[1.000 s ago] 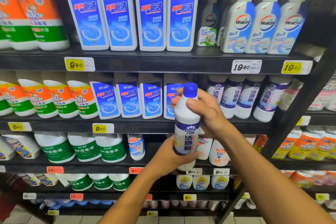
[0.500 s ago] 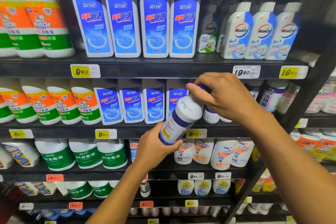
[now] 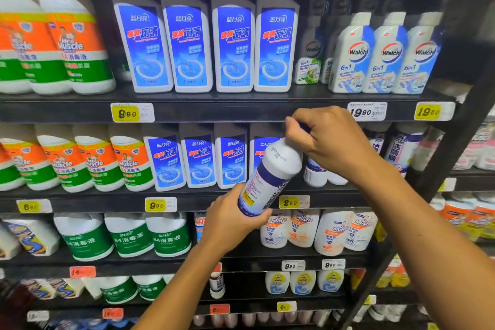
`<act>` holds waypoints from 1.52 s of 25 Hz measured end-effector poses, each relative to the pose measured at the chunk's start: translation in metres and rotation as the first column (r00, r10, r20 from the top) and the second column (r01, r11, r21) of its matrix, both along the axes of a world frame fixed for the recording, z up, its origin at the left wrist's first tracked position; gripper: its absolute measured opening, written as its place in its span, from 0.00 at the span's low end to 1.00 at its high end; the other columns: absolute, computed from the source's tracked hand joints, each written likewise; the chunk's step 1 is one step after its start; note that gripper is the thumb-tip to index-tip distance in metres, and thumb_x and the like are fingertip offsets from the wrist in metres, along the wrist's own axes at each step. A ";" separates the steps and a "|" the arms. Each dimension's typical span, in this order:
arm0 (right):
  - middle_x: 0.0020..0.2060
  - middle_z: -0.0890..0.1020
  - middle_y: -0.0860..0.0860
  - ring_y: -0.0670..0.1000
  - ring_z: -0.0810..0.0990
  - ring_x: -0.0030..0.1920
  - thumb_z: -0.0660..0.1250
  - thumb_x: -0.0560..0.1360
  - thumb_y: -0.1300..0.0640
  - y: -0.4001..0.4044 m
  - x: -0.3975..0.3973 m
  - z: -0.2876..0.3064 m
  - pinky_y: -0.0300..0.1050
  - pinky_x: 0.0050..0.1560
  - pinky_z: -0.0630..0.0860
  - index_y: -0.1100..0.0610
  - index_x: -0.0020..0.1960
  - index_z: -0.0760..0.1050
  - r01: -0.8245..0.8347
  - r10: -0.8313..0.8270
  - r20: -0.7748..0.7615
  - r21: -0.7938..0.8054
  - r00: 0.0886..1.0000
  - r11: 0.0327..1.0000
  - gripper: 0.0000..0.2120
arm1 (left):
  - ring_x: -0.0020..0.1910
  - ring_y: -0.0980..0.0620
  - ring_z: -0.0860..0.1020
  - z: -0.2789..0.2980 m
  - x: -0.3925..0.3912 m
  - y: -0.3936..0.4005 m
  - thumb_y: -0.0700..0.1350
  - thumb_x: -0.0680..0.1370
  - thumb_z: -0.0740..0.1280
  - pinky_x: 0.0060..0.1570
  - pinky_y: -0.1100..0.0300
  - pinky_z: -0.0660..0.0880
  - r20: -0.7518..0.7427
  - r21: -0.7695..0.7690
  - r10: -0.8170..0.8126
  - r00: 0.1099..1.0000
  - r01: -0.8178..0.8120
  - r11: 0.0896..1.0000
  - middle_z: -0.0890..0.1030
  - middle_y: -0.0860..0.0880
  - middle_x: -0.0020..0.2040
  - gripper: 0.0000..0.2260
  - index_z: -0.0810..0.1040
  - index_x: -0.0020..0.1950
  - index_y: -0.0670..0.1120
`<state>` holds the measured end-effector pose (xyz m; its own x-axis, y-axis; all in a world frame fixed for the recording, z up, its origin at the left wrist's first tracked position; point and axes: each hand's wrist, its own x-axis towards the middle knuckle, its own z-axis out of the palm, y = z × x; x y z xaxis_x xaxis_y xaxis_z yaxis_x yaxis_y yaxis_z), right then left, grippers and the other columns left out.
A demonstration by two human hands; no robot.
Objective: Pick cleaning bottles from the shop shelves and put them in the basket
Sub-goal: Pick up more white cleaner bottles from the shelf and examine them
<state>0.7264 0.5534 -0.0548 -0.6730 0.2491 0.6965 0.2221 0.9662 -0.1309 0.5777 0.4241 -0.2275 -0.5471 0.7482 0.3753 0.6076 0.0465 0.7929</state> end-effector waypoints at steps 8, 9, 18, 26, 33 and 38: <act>0.53 0.84 0.50 0.49 0.83 0.54 0.61 0.77 0.44 0.001 -0.021 -0.033 0.47 0.51 0.79 0.51 0.59 0.79 -0.440 0.336 -0.349 -0.862 0.875 0.252 0.17 | 0.56 0.44 0.82 0.011 0.000 -0.002 0.59 0.63 0.76 0.59 0.48 0.78 0.504 0.035 -0.351 0.790 0.387 0.922 0.85 0.44 0.53 0.29 0.80 0.58 0.44; 0.54 0.84 0.49 0.50 0.83 0.54 0.63 0.77 0.44 0.000 -0.024 -0.038 0.50 0.52 0.80 0.50 0.60 0.79 -0.437 0.334 -0.351 -0.870 0.875 0.229 0.17 | 0.56 0.42 0.82 0.011 0.001 -0.002 0.58 0.63 0.75 0.60 0.45 0.77 0.520 0.051 -0.365 0.772 0.398 0.916 0.84 0.42 0.53 0.29 0.80 0.58 0.43; 0.55 0.86 0.51 0.49 0.84 0.54 0.69 0.76 0.54 -0.008 -0.031 -0.031 0.42 0.49 0.81 0.55 0.60 0.79 -0.461 0.376 -0.340 -0.834 0.862 0.303 0.14 | 0.57 0.45 0.82 0.011 -0.008 -0.011 0.57 0.63 0.77 0.62 0.45 0.77 0.476 -0.031 -0.402 0.782 0.472 0.881 0.85 0.45 0.54 0.27 0.79 0.57 0.47; 0.51 0.87 0.48 0.47 0.83 0.54 0.74 0.69 0.66 -0.034 -0.009 -0.017 0.41 0.54 0.79 0.56 0.56 0.82 -0.553 0.539 -0.330 -0.767 0.775 0.325 0.16 | 0.48 0.59 0.83 0.027 -0.030 -0.002 0.49 0.67 0.79 0.49 0.63 0.78 0.293 -0.091 -0.438 0.850 0.481 0.872 0.85 0.56 0.48 0.19 0.80 0.55 0.51; 0.57 0.85 0.49 0.48 0.83 0.58 0.75 0.67 0.63 -0.054 0.007 -0.017 0.42 0.57 0.78 0.53 0.60 0.80 -0.543 0.572 -0.270 -0.748 0.775 0.381 0.22 | 0.56 0.55 0.81 0.039 -0.039 0.003 0.45 0.66 0.78 0.59 0.56 0.78 0.108 -0.048 -0.486 0.867 0.493 0.869 0.83 0.57 0.54 0.22 0.78 0.58 0.58; 0.57 0.85 0.52 0.52 0.83 0.60 0.72 0.71 0.66 -0.055 0.006 -0.019 0.44 0.57 0.78 0.54 0.62 0.78 -0.603 0.561 -0.339 -0.694 0.756 0.394 0.21 | 0.50 0.57 0.82 0.037 -0.033 0.001 0.45 0.68 0.78 0.54 0.54 0.79 0.144 -0.077 -0.507 0.850 0.521 0.850 0.84 0.55 0.48 0.17 0.79 0.53 0.56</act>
